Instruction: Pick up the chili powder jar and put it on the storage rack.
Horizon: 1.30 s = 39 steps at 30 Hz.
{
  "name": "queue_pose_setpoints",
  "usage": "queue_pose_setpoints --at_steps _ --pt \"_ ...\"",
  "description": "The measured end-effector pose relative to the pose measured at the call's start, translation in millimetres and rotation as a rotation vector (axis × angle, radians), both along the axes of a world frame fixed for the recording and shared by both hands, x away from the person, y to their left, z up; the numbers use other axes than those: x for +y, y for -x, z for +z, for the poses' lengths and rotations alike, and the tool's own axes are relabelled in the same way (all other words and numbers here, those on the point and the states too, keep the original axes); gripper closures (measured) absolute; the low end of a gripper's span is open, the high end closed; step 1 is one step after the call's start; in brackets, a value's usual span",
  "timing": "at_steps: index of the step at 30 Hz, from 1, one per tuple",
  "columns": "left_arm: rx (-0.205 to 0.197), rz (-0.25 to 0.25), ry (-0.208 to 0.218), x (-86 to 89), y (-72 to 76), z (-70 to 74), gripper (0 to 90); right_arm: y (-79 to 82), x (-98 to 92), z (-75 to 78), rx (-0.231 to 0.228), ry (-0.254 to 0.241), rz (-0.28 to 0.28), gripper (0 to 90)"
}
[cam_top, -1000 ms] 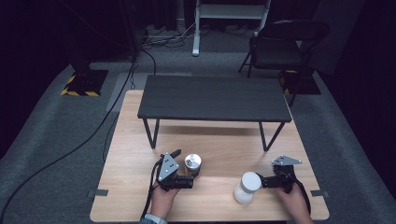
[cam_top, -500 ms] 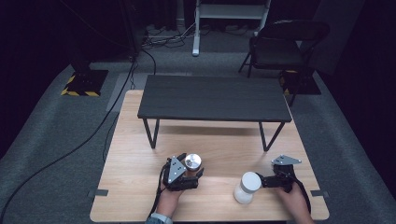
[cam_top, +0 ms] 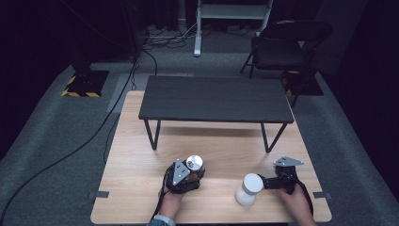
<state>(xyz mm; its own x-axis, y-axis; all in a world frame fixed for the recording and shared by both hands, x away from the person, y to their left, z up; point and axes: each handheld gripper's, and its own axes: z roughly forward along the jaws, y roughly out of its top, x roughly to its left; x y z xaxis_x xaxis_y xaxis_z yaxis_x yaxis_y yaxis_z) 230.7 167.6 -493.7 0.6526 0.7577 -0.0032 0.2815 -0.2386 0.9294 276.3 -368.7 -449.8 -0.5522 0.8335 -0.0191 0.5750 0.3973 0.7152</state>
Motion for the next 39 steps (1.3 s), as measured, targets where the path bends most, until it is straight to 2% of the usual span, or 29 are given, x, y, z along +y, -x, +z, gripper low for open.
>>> queue_pose_setpoints --at_steps 9,14,16,19,20,21,25,28,31,39 --pt "0.017 0.001 0.002 -0.3 -2.6 2.1 30.3 0.0 0.2 -0.1 0.000 -0.001 -0.001 0.0" --pt "0.035 0.004 -0.022 -1.8 -4.6 10.9 30.4 0.0 0.1 -0.1 0.000 -0.001 -0.001 0.0" --pt "0.039 0.009 -0.011 -0.4 -5.1 14.7 30.4 -0.3 0.0 -0.1 0.000 -0.001 0.000 0.0" --pt "0.023 0.015 -0.004 1.1 -4.4 23.4 30.4 -0.5 0.0 -0.1 0.000 -0.001 0.000 0.0" --pt "0.020 0.011 0.001 2.5 -5.5 30.4 30.4 -0.5 0.0 -0.1 0.000 -0.001 0.001 0.0" --pt "0.020 0.011 0.001 2.5 -5.5 30.4 30.4 -0.5 0.0 -0.1 0.000 -0.001 0.001 0.0" --pt "0.007 0.011 0.003 4.1 -6.8 47.9 30.4 -0.5 -0.1 -0.1 -0.001 -0.001 0.001 0.0" --pt "0.014 0.002 0.022 6.4 -10.8 65.2 30.4 -0.5 0.0 -0.1 0.000 -0.001 0.001 0.0" --pt "-0.001 -0.007 0.024 6.7 -12.4 83.1 30.4 -0.5 0.0 -0.1 0.000 -0.001 0.000 0.0" --pt "-0.006 -0.001 0.036 6.9 -20.6 141.7 30.4 -0.6 -0.2 -0.1 0.000 -0.001 0.002 0.0"
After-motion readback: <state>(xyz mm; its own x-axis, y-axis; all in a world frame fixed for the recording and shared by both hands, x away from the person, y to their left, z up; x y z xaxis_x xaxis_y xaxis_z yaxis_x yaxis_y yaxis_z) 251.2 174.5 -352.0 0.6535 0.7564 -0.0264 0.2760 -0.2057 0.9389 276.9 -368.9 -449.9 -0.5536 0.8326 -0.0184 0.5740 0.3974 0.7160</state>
